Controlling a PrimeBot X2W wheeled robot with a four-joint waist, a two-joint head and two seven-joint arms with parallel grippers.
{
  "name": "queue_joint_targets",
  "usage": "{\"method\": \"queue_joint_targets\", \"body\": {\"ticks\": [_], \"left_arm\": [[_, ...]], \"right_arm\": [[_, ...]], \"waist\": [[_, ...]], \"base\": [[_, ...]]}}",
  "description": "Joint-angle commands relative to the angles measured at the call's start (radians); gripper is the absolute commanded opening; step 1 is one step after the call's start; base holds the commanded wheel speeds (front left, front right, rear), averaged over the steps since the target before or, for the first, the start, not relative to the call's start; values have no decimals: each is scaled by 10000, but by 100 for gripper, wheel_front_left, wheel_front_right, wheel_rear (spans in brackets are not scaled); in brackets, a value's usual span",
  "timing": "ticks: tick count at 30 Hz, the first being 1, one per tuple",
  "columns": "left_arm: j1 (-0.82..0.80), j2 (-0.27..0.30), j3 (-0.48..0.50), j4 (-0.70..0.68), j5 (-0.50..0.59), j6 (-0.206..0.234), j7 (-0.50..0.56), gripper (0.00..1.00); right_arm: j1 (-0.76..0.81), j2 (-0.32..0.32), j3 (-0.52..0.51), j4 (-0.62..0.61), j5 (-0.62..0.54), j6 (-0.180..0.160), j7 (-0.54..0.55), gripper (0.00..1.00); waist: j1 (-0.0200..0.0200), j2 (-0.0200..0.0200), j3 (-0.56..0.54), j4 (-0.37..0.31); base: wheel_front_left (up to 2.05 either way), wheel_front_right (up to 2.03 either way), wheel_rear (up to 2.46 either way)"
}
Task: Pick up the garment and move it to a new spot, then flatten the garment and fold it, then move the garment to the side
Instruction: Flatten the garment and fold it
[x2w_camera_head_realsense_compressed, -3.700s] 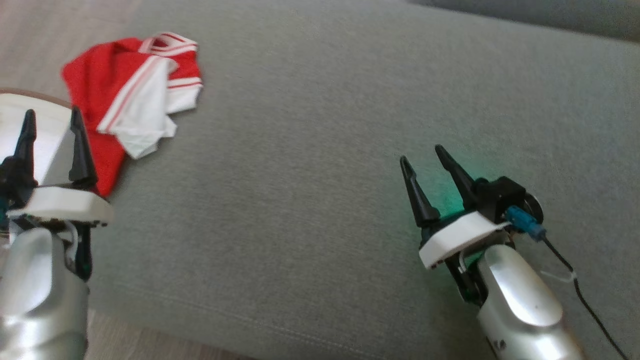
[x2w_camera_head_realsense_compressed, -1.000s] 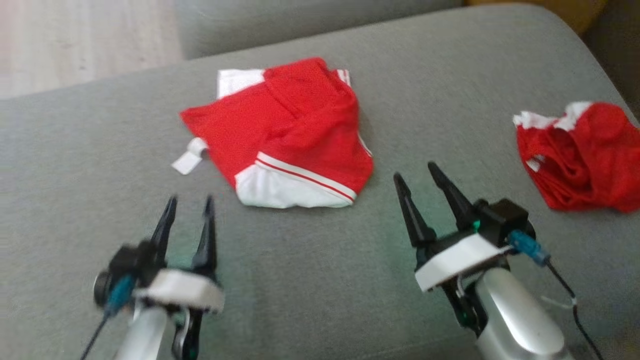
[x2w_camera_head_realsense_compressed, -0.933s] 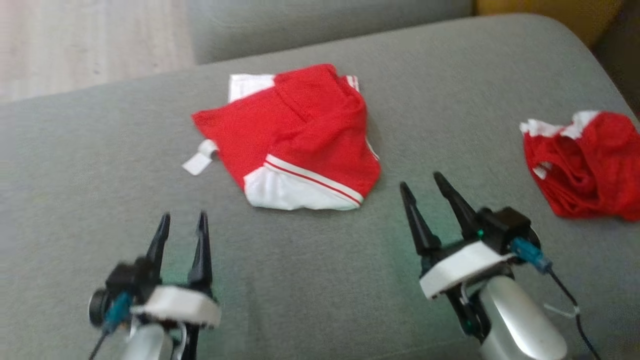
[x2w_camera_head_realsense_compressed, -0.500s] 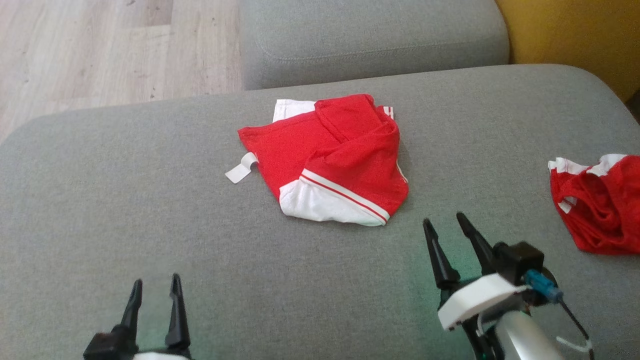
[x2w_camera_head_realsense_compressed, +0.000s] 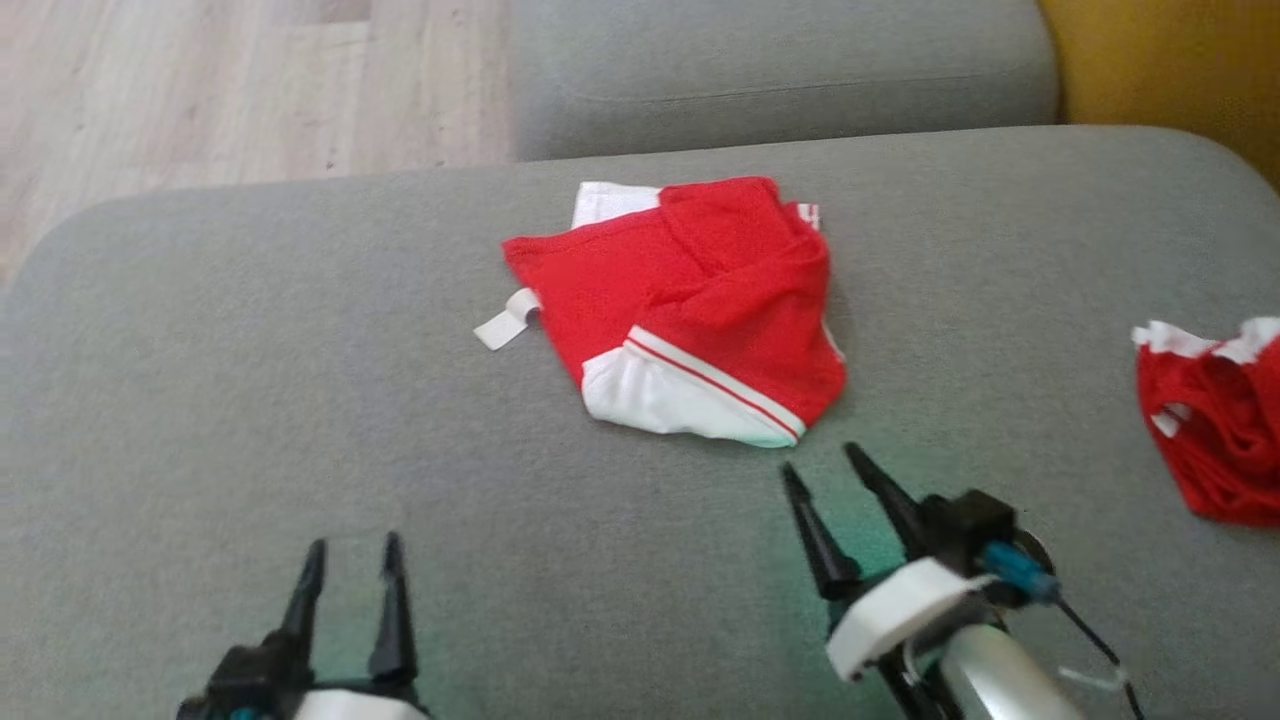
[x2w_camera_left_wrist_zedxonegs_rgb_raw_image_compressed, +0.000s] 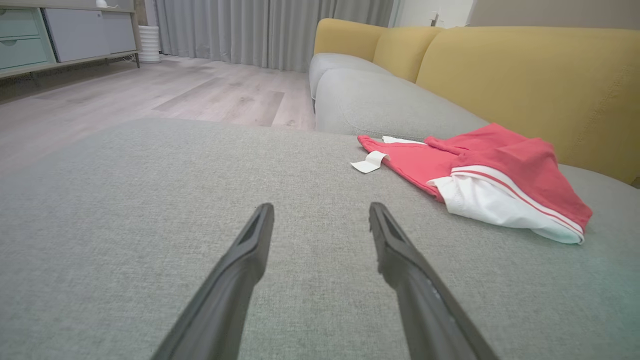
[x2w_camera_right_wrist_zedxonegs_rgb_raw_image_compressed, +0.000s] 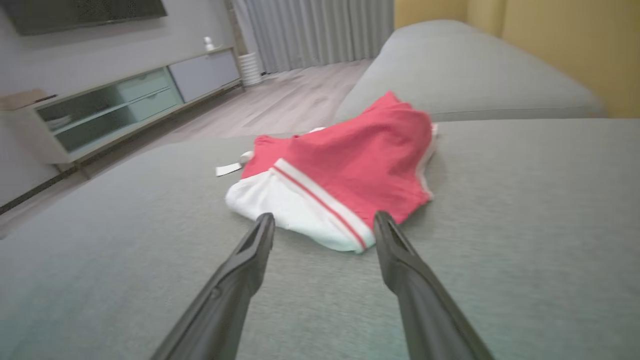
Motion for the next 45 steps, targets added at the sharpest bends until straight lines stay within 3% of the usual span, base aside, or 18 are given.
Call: {"method": "queue_joint_targets", "body": {"ticks": [1,6,14,20,26,27,31,39,45], "left_arm": [[-557,-9,103,-274,-42,-42,-51,100],[-843,-9,-766,-191,-143,-186,-51,100],[-1048,-10,-1350,-83,-256,-309,-51,100],[-1077,-10,-1414,-81,-345,-388,-51,100],[-1121,-10,-1588,-139,-473,-420,-51,100],[-1137,-10,-1618,-143,-477,-424,-51,100],[-1249,-10,-1735,-189,-510,-427,-51,100],[-1302,-10,-1725,-29,-523,-425,-51,100],[-1138,-10,-1568,62,-563,-427,-51,100]], "right_arm": [[-768,64,393,-233,100,-7,-111,100],[-1718,64,1186,567,387,-7,-111,100],[-2954,64,1077,3066,613,-7,-111,100],[-3372,64,430,4192,405,-7,-111,100],[-3236,64,409,4545,388,-7,-111,100],[-3222,64,437,4580,428,-7,-111,86],[-3249,64,585,4630,583,-7,-111,0],[-3349,64,371,4474,565,-7,-111,0],[-3225,64,-331,3198,414,-7,-111,0]], "waist": [[0,0,158,389],[0,0,497,1589],[0,0,1025,3247],[0,0,1252,3730],[0,0,1326,3641],[0,0,1326,3603],[0,0,1354,3455],[0,0,1257,3283],[0,0,986,3195]], "base": [[0,0,0],[0,0,0],[0,0,0],[0,0,0],[0,0,0],[0,0,0],[0,0,0],[0,0,0],[0,0,0]]}}
